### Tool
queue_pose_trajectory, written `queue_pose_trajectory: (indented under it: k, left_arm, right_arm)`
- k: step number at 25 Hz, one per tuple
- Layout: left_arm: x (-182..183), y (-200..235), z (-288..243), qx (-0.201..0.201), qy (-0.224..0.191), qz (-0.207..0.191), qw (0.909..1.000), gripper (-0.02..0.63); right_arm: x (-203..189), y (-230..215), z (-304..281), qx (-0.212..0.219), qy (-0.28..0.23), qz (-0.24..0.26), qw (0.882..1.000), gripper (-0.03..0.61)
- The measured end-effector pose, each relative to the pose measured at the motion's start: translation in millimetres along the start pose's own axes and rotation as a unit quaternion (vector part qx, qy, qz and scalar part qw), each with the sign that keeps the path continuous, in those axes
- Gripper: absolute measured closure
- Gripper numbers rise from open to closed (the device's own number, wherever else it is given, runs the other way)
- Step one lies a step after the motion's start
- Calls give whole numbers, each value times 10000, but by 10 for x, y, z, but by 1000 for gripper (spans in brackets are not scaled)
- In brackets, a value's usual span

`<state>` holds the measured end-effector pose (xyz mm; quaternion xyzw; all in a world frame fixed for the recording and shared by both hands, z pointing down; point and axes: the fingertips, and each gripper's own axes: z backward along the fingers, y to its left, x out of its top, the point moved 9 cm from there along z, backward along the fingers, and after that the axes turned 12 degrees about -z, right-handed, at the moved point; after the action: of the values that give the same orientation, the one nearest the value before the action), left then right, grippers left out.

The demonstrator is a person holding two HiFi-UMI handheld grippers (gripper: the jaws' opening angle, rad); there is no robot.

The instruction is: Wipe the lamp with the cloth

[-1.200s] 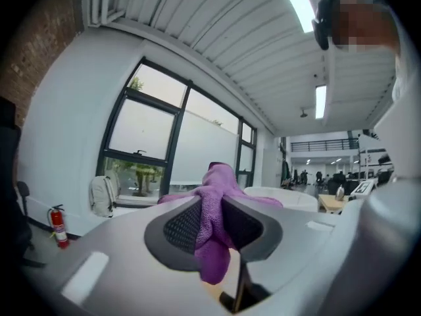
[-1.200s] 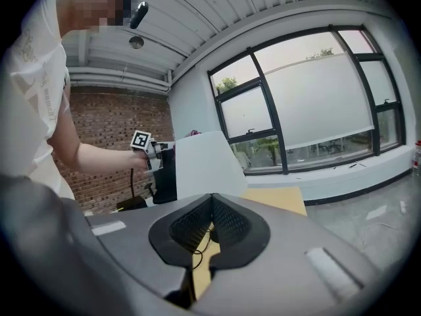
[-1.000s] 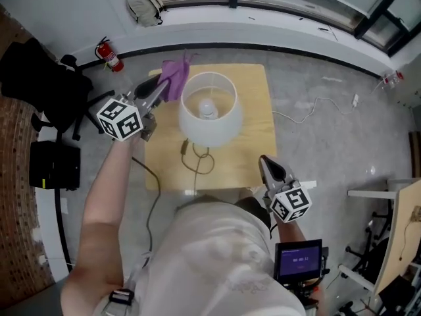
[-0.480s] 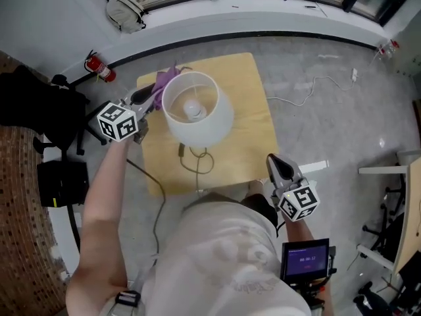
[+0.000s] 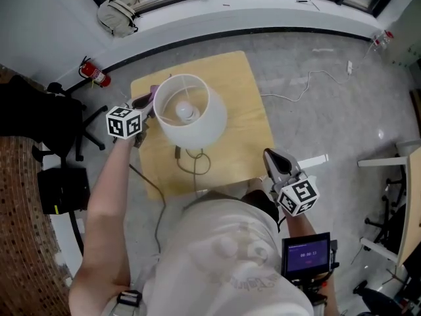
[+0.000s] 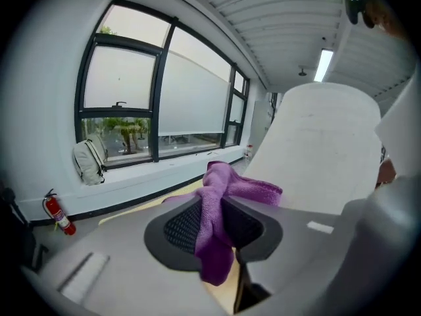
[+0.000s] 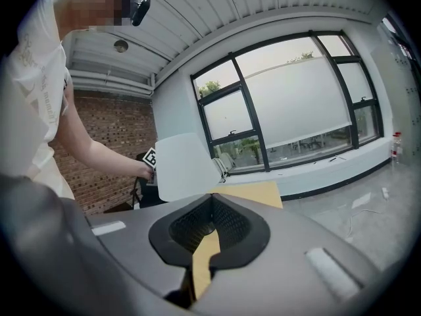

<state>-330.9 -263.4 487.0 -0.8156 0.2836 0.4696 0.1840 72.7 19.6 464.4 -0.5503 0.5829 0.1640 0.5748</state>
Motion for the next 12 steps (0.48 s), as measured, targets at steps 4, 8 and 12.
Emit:
queue_pose_trajectory:
  k: [4, 8, 12]
  left_arm:
    - [46, 109, 56, 323, -70, 69, 9994, 520]
    - [461, 194, 287, 288, -679, -47, 9973, 518]
    - [1053, 146, 471, -288, -1496, -354, 9877, 518]
  right_arm:
    - [15, -26, -41, 73, -31, 33, 10000, 568]
    - [70, -55, -73, 167, -58, 82, 9998, 568]
    - [131, -96, -103, 245, -74, 108, 9996, 568]
